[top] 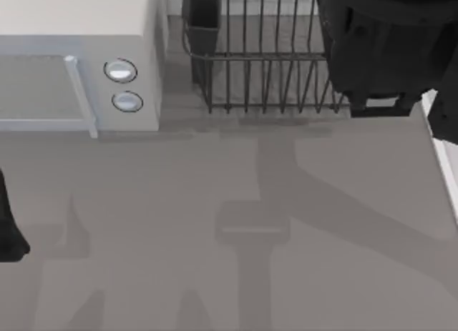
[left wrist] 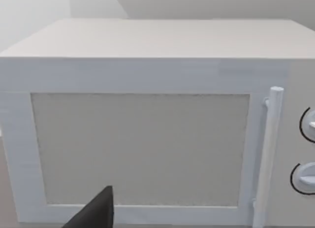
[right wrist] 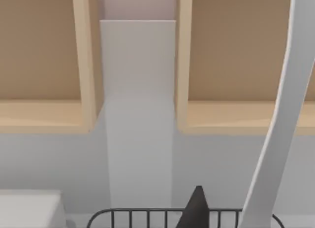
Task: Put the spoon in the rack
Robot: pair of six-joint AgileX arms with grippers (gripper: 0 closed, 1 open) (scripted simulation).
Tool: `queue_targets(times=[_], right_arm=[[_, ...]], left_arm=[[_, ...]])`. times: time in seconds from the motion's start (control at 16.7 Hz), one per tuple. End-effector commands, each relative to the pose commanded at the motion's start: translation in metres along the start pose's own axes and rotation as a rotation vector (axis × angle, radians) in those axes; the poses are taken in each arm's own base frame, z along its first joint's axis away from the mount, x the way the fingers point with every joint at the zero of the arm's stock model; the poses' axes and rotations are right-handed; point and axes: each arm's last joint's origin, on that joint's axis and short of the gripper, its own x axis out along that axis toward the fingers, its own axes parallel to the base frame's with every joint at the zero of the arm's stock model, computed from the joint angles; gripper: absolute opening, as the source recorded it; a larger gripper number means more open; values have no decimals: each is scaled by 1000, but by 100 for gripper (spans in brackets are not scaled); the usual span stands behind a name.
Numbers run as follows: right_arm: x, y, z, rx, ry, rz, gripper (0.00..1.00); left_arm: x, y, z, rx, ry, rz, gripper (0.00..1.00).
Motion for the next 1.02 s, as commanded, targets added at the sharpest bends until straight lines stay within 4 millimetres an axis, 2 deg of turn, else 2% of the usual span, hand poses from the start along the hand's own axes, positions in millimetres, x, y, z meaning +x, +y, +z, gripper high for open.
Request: queue_targets(times=[0.18, 0.36, 0.54, 0.66, 0.84, 1.02], right_arm=[[6, 3, -5, -7, 5, 0, 0], [37, 19, -30, -15, 10, 0, 0], [89, 34, -77, -9, 7, 3, 0], [127, 33, -114, 8, -6, 3, 0], [174, 18, -166, 11, -11, 2, 0], [198, 2, -197, 1, -1, 0, 0]], left_arm=[[0, 0, 0, 0, 0, 0, 100], [0, 0, 0, 0, 0, 0, 100], [0, 0, 0, 0, 0, 0, 100], [0, 0, 0, 0, 0, 0, 100], [0, 0, 0, 0, 0, 0, 100], [0, 0, 0, 0, 0, 0, 100]])
